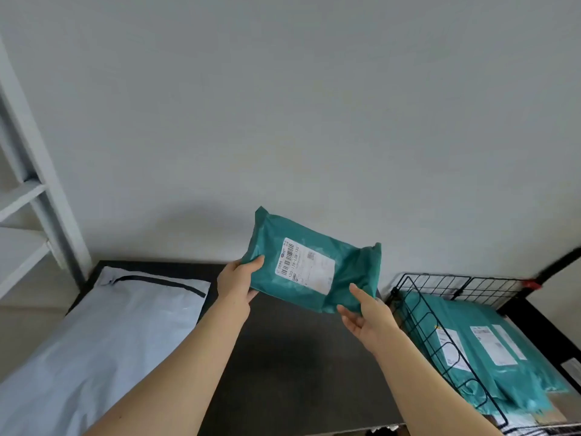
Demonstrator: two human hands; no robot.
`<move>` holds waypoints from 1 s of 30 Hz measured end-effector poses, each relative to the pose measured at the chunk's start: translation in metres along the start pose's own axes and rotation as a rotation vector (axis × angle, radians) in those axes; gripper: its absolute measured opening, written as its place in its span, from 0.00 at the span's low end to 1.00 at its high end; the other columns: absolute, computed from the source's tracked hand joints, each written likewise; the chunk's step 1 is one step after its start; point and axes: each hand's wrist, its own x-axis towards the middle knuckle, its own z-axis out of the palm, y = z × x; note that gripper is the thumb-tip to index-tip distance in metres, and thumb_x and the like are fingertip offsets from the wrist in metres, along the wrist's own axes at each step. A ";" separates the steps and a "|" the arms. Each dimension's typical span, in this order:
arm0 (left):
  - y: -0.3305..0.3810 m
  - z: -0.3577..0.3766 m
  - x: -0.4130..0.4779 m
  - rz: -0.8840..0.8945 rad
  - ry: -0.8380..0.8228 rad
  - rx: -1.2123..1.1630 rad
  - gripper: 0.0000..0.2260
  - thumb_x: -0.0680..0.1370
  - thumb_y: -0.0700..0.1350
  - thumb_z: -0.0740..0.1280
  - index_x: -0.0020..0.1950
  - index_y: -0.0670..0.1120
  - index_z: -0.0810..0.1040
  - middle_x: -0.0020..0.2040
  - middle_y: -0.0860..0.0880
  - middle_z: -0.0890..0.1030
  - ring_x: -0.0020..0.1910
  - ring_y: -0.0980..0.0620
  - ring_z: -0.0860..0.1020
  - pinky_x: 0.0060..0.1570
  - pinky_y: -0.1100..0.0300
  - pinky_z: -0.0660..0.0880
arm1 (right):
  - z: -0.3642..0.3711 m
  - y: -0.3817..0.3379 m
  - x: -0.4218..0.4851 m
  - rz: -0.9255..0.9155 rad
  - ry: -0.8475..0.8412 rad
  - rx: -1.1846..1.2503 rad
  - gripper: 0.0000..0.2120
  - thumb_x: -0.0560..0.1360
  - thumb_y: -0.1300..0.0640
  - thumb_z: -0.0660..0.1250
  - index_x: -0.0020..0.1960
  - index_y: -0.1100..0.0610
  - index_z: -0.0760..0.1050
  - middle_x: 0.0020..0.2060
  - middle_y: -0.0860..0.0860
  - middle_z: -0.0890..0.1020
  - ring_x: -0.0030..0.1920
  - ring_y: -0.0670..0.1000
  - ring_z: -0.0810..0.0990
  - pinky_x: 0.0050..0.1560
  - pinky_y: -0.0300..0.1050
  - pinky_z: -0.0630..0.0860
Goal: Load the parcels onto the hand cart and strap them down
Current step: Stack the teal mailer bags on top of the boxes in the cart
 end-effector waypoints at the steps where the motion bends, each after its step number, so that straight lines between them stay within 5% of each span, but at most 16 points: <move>1: -0.003 0.009 -0.002 0.027 -0.018 0.041 0.13 0.73 0.40 0.72 0.56 0.43 0.76 0.56 0.43 0.79 0.50 0.46 0.79 0.47 0.53 0.77 | -0.014 -0.004 0.003 -0.018 0.010 -0.023 0.11 0.75 0.55 0.69 0.55 0.55 0.71 0.44 0.52 0.80 0.33 0.50 0.80 0.25 0.40 0.76; 6: -0.027 0.065 -0.024 0.018 -0.077 0.035 0.15 0.74 0.42 0.71 0.59 0.42 0.75 0.55 0.44 0.80 0.53 0.44 0.79 0.52 0.49 0.78 | -0.109 -0.015 0.025 -0.090 0.235 -0.155 0.09 0.77 0.67 0.62 0.56 0.60 0.71 0.38 0.55 0.79 0.31 0.50 0.80 0.30 0.42 0.77; 10: -0.054 0.125 -0.053 0.084 -0.174 0.118 0.13 0.75 0.41 0.70 0.58 0.42 0.74 0.52 0.45 0.79 0.49 0.47 0.79 0.47 0.53 0.78 | -0.190 -0.024 0.039 -0.177 0.352 -0.437 0.22 0.75 0.67 0.57 0.68 0.57 0.64 0.37 0.53 0.77 0.36 0.57 0.83 0.43 0.52 0.80; 14: -0.090 0.192 -0.089 0.150 -0.288 0.255 0.10 0.73 0.38 0.71 0.53 0.43 0.74 0.49 0.45 0.80 0.46 0.50 0.79 0.45 0.55 0.77 | -0.253 -0.047 0.044 -0.347 0.389 -0.644 0.29 0.74 0.64 0.60 0.73 0.52 0.58 0.49 0.55 0.80 0.39 0.56 0.82 0.40 0.49 0.77; 18: -0.134 0.261 -0.121 0.131 -0.436 0.332 0.09 0.73 0.37 0.71 0.51 0.44 0.75 0.50 0.44 0.81 0.48 0.47 0.80 0.51 0.50 0.77 | -0.317 -0.074 0.054 -0.462 0.288 -0.735 0.34 0.73 0.63 0.61 0.75 0.46 0.55 0.67 0.54 0.69 0.36 0.51 0.78 0.28 0.42 0.70; 24: -0.195 0.344 -0.154 0.064 -0.572 0.395 0.08 0.74 0.37 0.69 0.51 0.43 0.75 0.47 0.45 0.81 0.46 0.48 0.79 0.44 0.53 0.77 | -0.409 -0.091 0.072 -0.505 0.236 -0.811 0.40 0.73 0.56 0.69 0.76 0.43 0.50 0.76 0.50 0.55 0.43 0.49 0.78 0.41 0.47 0.81; 27: -0.223 0.371 -0.160 0.032 -0.598 0.440 0.08 0.74 0.37 0.69 0.52 0.43 0.75 0.47 0.45 0.81 0.45 0.48 0.79 0.41 0.55 0.76 | -0.443 -0.099 0.085 -0.514 0.278 -0.810 0.39 0.73 0.55 0.70 0.77 0.46 0.51 0.74 0.51 0.58 0.45 0.50 0.75 0.41 0.46 0.78; 30: -0.243 0.396 -0.156 0.006 -0.584 0.417 0.11 0.73 0.36 0.70 0.54 0.42 0.75 0.47 0.45 0.81 0.43 0.49 0.79 0.34 0.58 0.75 | -0.460 -0.108 0.105 -0.394 0.207 -0.665 0.28 0.74 0.56 0.69 0.71 0.50 0.64 0.54 0.50 0.75 0.44 0.54 0.83 0.44 0.52 0.82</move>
